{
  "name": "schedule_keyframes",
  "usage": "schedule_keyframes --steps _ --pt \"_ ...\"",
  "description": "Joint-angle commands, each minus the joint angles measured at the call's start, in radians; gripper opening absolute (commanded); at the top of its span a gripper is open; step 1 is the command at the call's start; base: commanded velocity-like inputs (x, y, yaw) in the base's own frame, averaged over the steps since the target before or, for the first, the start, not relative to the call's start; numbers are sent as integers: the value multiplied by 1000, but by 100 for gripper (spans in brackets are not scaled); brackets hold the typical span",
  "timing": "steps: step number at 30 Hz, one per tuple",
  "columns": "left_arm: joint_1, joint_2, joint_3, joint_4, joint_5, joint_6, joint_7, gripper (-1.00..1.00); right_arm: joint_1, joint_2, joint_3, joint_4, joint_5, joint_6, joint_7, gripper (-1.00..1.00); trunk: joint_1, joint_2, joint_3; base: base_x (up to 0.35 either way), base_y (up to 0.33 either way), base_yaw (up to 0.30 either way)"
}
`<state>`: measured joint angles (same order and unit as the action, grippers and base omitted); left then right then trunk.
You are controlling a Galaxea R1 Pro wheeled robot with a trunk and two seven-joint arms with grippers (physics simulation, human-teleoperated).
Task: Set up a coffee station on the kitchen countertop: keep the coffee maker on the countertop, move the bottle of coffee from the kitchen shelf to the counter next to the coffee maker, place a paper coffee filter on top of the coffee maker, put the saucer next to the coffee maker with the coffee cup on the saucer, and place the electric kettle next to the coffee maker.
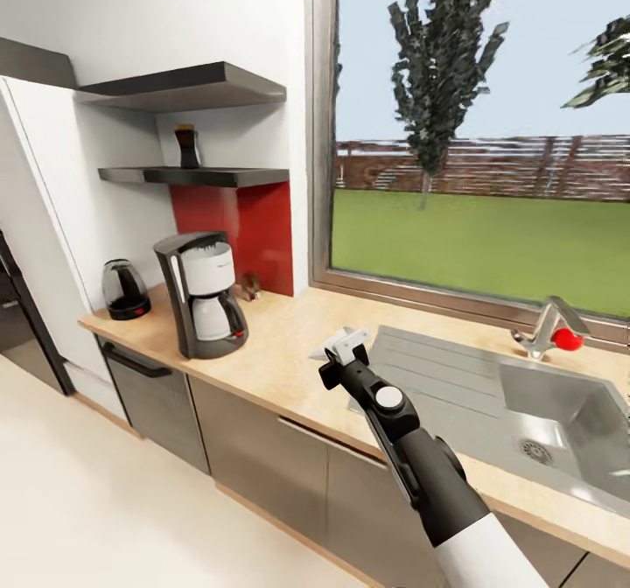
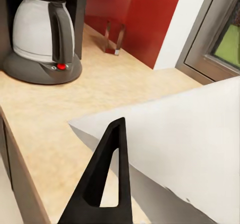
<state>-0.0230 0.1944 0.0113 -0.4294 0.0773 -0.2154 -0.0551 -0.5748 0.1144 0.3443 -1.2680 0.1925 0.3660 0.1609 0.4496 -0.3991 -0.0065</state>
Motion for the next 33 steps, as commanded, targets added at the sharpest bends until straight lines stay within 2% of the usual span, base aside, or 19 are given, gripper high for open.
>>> schedule_keyframes --steps 1,2,3,6,13,20,26,33 --pt "0 2 2 -17 -3 -2 -40 100 0 1 -1 -1 11 5 7 -100 0 -1 -1 6 319 -243" --pt "-6 6 4 -34 -11 -2 -84 100 0 1 -1 -1 11 5 7 -100 0 -1 0 3 320 -266" --pt "-10 9 5 -40 -14 -2 -104 100 0 1 -1 -1 11 5 6 -100 0 -1 0 2 321 -275" --pt "-15 13 8 -49 -20 -2 -134 100 0 1 -1 8 11 4 6 -100 0 -1 1 1 322 -124" --pt "-14 15 4 -51 -20 -2 -148 100 0 1 1 21 12 2 6 -100 0 -1 1 14 322 -14" --pt "-15 15 8 -50 -17 -2 -149 100 0 2 1 20 12 2 5 -100 0 -1 1 196 278 0" --pt "-15 16 9 -48 -17 -2 -149 100 0 2 1 21 12 2 5 -100 0 -1 3 183 294 -263" --pt "-11 16 9 -49 -17 -2 -149 100 0 2 1 21 12 2 5 -100 0 -1 5 37 316 -266"
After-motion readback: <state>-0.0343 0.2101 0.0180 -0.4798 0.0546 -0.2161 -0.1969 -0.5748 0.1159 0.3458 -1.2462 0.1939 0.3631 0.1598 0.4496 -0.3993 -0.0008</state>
